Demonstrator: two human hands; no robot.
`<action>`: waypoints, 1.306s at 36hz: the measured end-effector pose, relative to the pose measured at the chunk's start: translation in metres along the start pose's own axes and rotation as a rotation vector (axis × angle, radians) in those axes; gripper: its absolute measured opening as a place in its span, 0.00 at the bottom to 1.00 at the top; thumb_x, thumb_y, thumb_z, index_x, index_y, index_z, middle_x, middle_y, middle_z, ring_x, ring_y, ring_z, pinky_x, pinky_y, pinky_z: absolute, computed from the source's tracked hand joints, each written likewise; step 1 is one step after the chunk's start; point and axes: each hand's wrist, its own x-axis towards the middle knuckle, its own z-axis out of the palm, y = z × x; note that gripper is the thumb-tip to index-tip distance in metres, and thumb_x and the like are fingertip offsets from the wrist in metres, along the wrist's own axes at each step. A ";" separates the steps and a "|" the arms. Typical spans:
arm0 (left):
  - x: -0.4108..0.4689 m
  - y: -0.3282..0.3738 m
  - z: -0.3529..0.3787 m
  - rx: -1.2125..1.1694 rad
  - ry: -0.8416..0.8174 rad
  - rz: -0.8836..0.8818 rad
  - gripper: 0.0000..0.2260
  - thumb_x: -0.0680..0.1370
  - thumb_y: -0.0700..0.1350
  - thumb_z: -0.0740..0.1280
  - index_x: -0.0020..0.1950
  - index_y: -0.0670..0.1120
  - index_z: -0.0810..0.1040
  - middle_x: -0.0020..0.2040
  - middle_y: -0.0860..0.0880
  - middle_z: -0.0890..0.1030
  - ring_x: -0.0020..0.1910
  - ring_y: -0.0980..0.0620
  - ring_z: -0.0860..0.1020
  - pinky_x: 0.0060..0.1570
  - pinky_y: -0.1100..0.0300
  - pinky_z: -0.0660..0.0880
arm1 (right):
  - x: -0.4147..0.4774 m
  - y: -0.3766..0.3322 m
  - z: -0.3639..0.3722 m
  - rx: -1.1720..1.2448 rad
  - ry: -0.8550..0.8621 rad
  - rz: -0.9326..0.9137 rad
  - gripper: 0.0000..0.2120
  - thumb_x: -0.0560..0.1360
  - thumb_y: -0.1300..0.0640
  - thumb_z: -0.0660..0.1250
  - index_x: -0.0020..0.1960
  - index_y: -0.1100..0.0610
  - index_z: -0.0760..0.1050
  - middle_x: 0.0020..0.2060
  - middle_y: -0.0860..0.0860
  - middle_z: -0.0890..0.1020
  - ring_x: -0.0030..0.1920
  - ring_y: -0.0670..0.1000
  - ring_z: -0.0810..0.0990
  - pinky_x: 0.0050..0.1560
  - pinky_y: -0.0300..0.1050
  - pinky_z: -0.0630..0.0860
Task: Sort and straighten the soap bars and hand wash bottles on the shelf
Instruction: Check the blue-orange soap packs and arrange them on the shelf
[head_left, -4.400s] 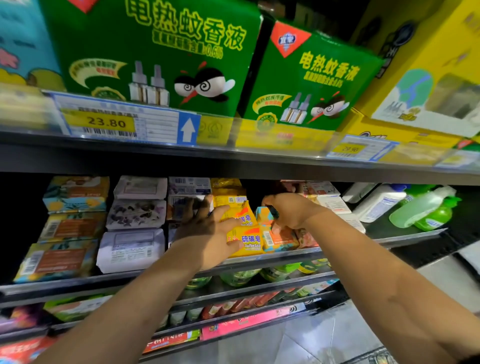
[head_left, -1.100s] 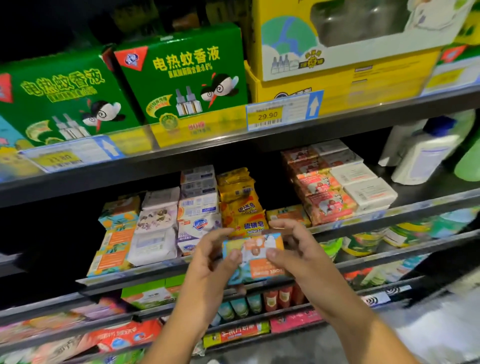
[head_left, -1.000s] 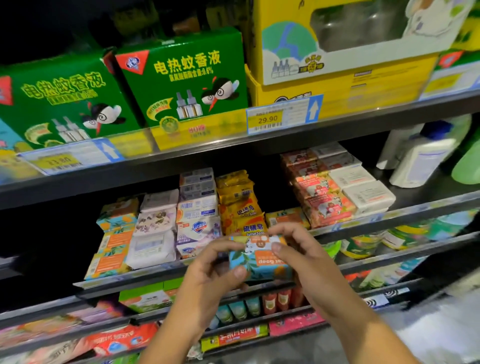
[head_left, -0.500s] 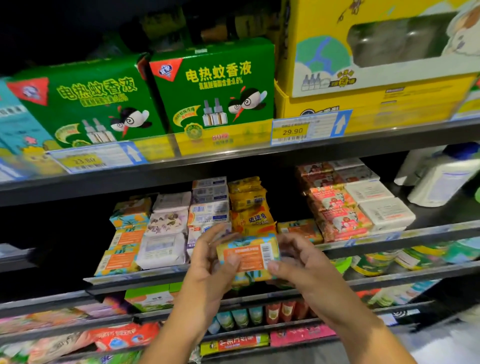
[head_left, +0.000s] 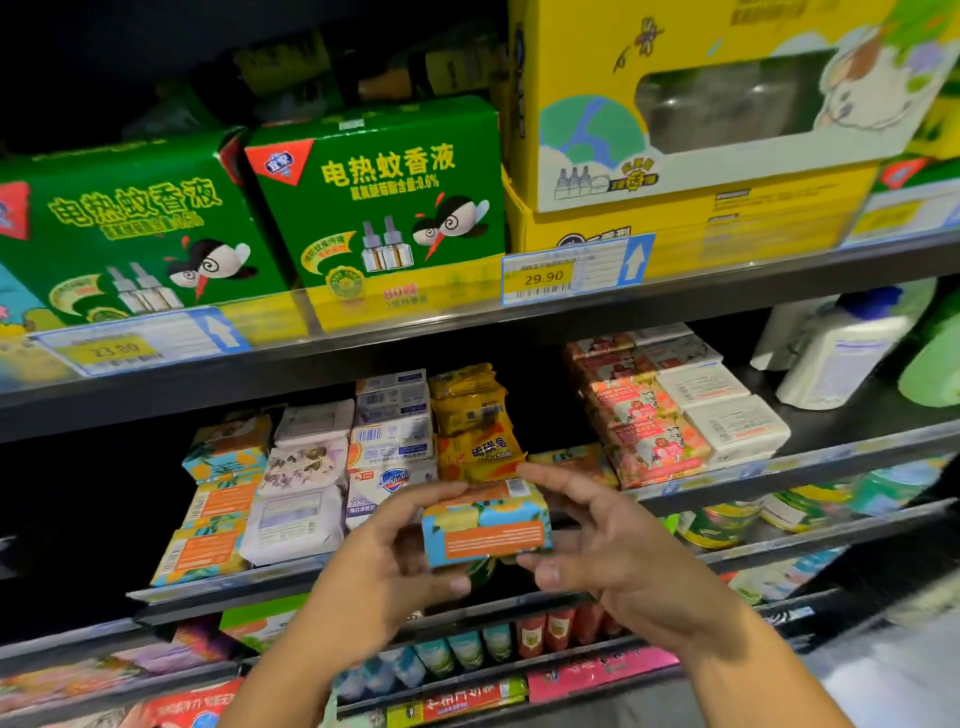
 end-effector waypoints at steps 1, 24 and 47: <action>0.001 0.002 0.001 0.012 0.028 0.007 0.29 0.64 0.29 0.77 0.62 0.46 0.79 0.54 0.47 0.85 0.54 0.46 0.83 0.47 0.60 0.80 | 0.000 0.001 -0.001 -0.031 0.013 -0.008 0.36 0.67 0.76 0.76 0.70 0.54 0.74 0.64 0.55 0.80 0.59 0.64 0.82 0.61 0.56 0.79; -0.002 0.028 0.040 0.192 0.256 0.351 0.28 0.61 0.45 0.84 0.53 0.65 0.77 0.52 0.56 0.79 0.52 0.55 0.82 0.44 0.65 0.79 | 0.017 0.024 0.029 -0.648 0.120 -0.205 0.26 0.60 0.45 0.77 0.54 0.30 0.74 0.53 0.39 0.82 0.55 0.45 0.82 0.57 0.46 0.80; -0.022 -0.003 0.030 0.285 0.298 0.146 0.34 0.64 0.37 0.82 0.56 0.67 0.73 0.53 0.65 0.79 0.52 0.59 0.80 0.48 0.63 0.78 | -0.018 -0.007 0.051 -0.658 0.187 -0.430 0.36 0.63 0.61 0.83 0.61 0.33 0.74 0.52 0.41 0.82 0.57 0.46 0.80 0.52 0.41 0.80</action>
